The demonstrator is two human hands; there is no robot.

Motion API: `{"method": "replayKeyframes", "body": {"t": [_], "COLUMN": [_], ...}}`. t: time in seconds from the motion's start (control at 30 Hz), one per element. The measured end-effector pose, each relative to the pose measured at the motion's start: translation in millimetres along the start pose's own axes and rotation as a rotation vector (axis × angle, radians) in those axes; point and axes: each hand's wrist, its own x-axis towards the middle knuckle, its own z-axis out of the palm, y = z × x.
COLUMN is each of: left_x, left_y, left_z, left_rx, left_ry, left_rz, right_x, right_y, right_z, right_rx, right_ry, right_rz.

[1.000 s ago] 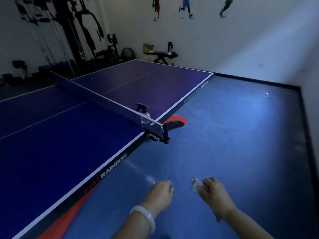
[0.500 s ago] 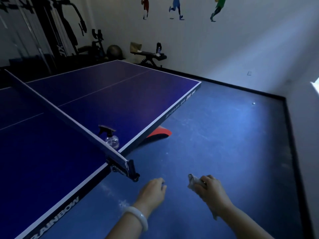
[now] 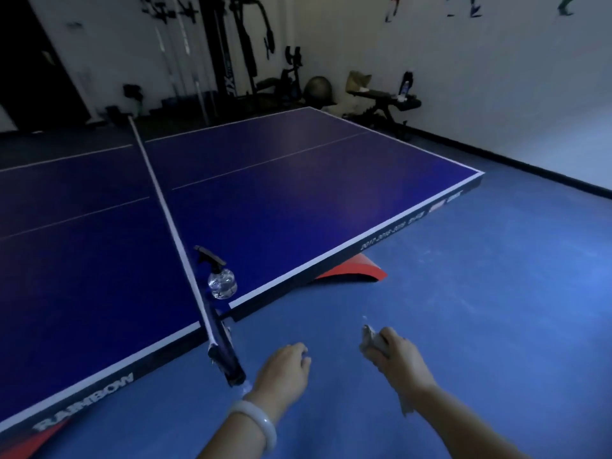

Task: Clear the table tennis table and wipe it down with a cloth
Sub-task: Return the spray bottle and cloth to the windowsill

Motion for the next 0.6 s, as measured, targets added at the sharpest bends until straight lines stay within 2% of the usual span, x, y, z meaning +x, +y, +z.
{"method": "replayKeyframes", "body": {"t": [0.27, 0.43, 0.6], "left_x": [40.8, 112.7, 167.2], "left_y": [-20.2, -43.6, -70.1], "left_z": [-12.0, -34.5, -61.0], "left_rx": [-0.060, -0.168, -0.253], "left_ry": [0.093, 0.168, 0.368], "left_rz": [-0.286, -0.365, -0.558], "right_x": [108.2, 187.6, 258.6], "right_y": [-40.2, -83.4, -131.0], "right_z": [15.9, 36.7, 57.6], "right_rx": [-0.071, -0.106, -0.166], "right_ry": [-0.290, -0.334, -0.369], "right_rz": [-0.179, -0.228, -0.275]}}
